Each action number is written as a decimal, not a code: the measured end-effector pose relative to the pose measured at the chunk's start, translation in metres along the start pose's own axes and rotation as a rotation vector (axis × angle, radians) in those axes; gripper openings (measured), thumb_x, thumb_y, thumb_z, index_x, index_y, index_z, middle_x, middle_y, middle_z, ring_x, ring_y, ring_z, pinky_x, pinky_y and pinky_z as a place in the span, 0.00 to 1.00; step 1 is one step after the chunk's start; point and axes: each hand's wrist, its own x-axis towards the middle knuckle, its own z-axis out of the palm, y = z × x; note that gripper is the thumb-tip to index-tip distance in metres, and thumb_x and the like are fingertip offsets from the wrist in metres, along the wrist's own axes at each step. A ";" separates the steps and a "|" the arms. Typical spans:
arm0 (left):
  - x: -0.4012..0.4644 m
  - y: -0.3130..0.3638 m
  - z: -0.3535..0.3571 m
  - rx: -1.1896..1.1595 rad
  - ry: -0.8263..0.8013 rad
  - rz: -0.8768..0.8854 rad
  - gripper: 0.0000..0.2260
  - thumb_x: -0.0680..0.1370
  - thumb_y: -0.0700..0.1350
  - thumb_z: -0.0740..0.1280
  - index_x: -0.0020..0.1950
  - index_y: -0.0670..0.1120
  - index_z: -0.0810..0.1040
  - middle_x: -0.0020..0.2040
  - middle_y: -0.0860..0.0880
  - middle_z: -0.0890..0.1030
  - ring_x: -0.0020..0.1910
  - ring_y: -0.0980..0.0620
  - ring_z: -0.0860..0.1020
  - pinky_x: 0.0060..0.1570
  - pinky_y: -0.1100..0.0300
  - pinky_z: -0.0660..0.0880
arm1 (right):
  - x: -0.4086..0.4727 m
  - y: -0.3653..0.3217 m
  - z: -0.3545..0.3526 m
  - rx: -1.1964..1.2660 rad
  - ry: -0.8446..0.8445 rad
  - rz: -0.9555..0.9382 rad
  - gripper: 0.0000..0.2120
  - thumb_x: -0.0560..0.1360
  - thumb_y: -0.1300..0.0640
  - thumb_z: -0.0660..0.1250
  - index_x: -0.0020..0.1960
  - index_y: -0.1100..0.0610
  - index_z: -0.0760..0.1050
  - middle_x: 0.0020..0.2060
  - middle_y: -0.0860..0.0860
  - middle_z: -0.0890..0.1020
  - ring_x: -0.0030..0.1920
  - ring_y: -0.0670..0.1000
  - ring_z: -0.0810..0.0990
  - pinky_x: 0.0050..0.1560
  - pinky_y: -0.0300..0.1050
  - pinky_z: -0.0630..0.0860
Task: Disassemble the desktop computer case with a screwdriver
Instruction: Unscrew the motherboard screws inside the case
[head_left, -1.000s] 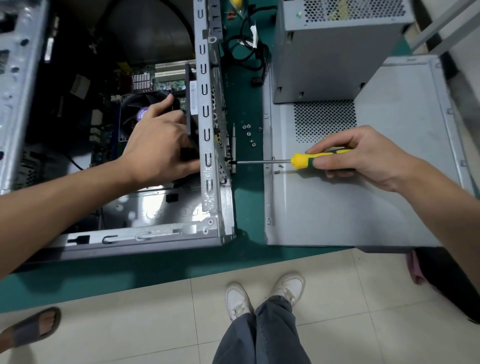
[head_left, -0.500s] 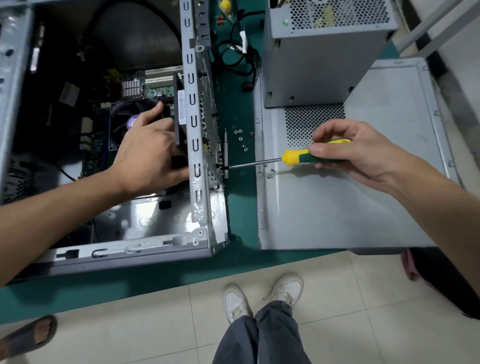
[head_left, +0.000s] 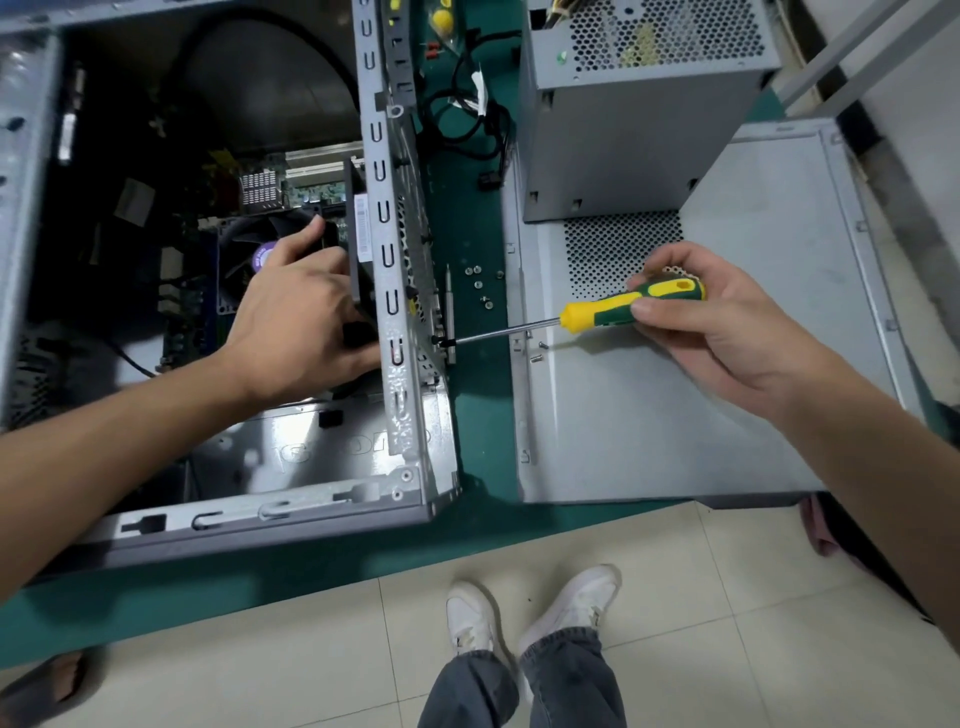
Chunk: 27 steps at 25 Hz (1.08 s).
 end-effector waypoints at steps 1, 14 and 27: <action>0.001 0.001 -0.001 0.002 0.013 0.003 0.34 0.79 0.66 0.51 0.34 0.42 0.83 0.34 0.43 0.81 0.48 0.42 0.76 0.67 0.45 0.61 | 0.000 0.000 0.001 -0.052 0.024 0.041 0.07 0.72 0.61 0.71 0.46 0.53 0.75 0.42 0.53 0.80 0.39 0.50 0.80 0.43 0.43 0.80; -0.001 -0.002 -0.001 0.029 -0.009 -0.013 0.22 0.73 0.60 0.59 0.39 0.45 0.85 0.37 0.45 0.82 0.48 0.41 0.78 0.70 0.44 0.59 | -0.001 -0.010 0.005 -0.606 0.061 0.151 0.16 0.80 0.43 0.61 0.43 0.55 0.73 0.27 0.53 0.73 0.24 0.50 0.66 0.25 0.39 0.62; -0.001 -0.002 0.001 0.037 0.005 0.002 0.23 0.74 0.59 0.59 0.40 0.44 0.85 0.36 0.43 0.82 0.46 0.38 0.81 0.68 0.43 0.61 | 0.002 -0.013 -0.002 -0.080 -0.044 0.047 0.13 0.69 0.67 0.69 0.48 0.53 0.73 0.39 0.51 0.77 0.35 0.48 0.76 0.37 0.39 0.76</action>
